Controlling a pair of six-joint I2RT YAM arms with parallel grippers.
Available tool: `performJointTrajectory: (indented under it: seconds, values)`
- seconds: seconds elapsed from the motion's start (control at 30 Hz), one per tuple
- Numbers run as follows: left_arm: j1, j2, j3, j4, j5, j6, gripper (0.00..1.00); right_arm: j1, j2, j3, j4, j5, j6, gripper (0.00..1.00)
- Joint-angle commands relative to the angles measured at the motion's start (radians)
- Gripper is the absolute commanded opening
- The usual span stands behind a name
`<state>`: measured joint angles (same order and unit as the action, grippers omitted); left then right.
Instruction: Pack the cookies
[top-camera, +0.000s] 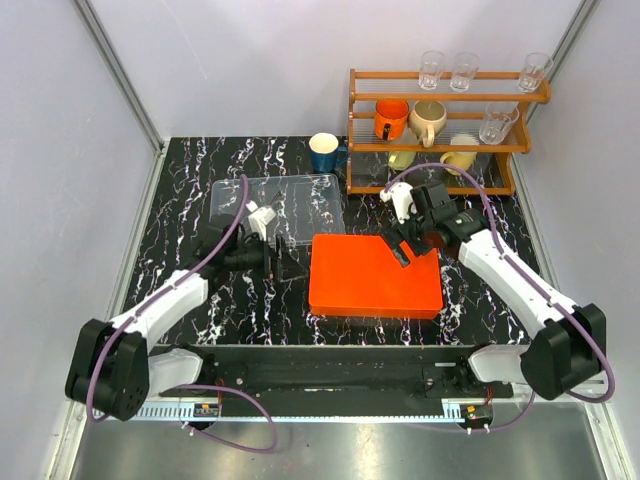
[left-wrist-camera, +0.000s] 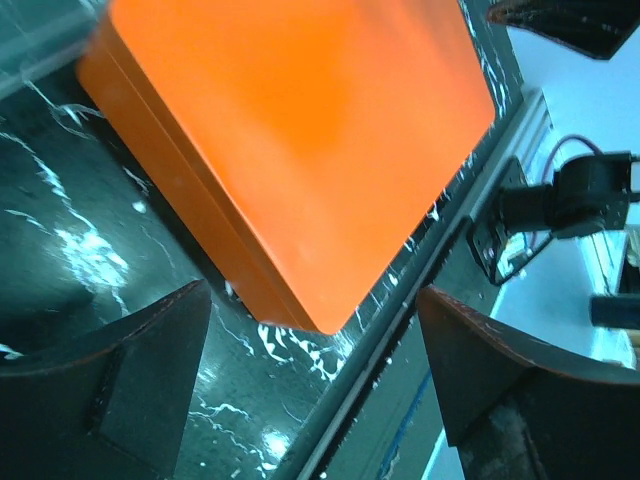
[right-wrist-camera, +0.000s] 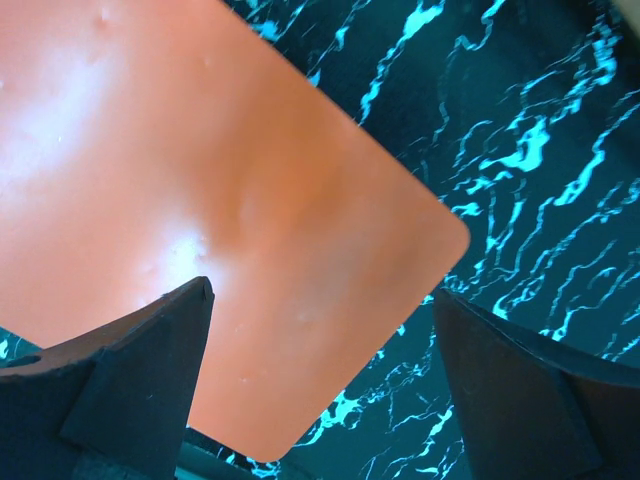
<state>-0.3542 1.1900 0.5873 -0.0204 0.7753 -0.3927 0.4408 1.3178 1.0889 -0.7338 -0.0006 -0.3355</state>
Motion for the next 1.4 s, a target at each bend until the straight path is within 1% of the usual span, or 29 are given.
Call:
performJointTrajectory:
  seconds: [0.0,0.13,0.2,0.23,0.27,0.3,0.43,0.5,0.63,0.77,0.9,1.07,1.1,1.37]
  values:
    - [0.035,-0.09,0.116,-0.082,-0.068,0.092,0.88,-0.027,-0.058,0.051,0.069,0.08,-0.002,0.99]
    - [0.04,-0.113,0.216,-0.191,-0.149,0.185,0.92,-0.097,-0.072,0.08,0.125,0.122,0.033,1.0]
    - [0.043,-0.124,0.265,-0.225,-0.212,0.238,0.94,-0.161,-0.075,0.092,0.139,0.122,0.061,1.0]
    - [0.049,-0.128,0.276,-0.23,-0.237,0.253,0.97,-0.187,-0.077,0.098,0.158,0.125,0.07,1.0]
    - [0.053,-0.141,0.285,-0.23,-0.261,0.28,0.99,-0.21,-0.08,0.1,0.169,0.12,0.081,1.0]
    - [0.055,-0.145,0.296,-0.216,-0.327,0.291,0.99,-0.255,-0.083,0.101,0.18,0.116,0.098,1.0]
    - [0.092,-0.185,0.293,-0.139,-0.473,0.344,0.99,-0.335,-0.094,0.112,0.237,0.082,0.147,1.0]
    - [0.109,-0.196,0.308,-0.103,-0.546,0.377,0.99,-0.352,-0.088,0.123,0.244,0.085,0.165,1.0]
    - [0.176,-0.185,0.359,-0.098,-0.628,0.385,0.99,-0.381,-0.088,0.141,0.286,0.109,0.19,1.0]
    - [0.247,-0.17,0.394,-0.095,-0.63,0.381,0.99,-0.384,-0.124,0.138,0.342,0.126,0.207,1.0]
    - [0.282,-0.165,0.387,-0.027,-0.643,0.387,0.99,-0.386,-0.15,0.137,0.401,0.155,0.234,1.0]
    - [0.302,-0.139,0.399,0.017,-0.659,0.365,0.99,-0.387,-0.163,0.112,0.453,0.166,0.245,1.0]
    - [0.302,-0.135,0.401,0.055,-0.663,0.362,0.99,-0.386,-0.166,0.099,0.473,0.169,0.247,1.0]
    - [0.302,-0.11,0.419,0.077,-0.639,0.354,0.99,-0.386,-0.212,0.046,0.528,0.178,0.239,1.0]
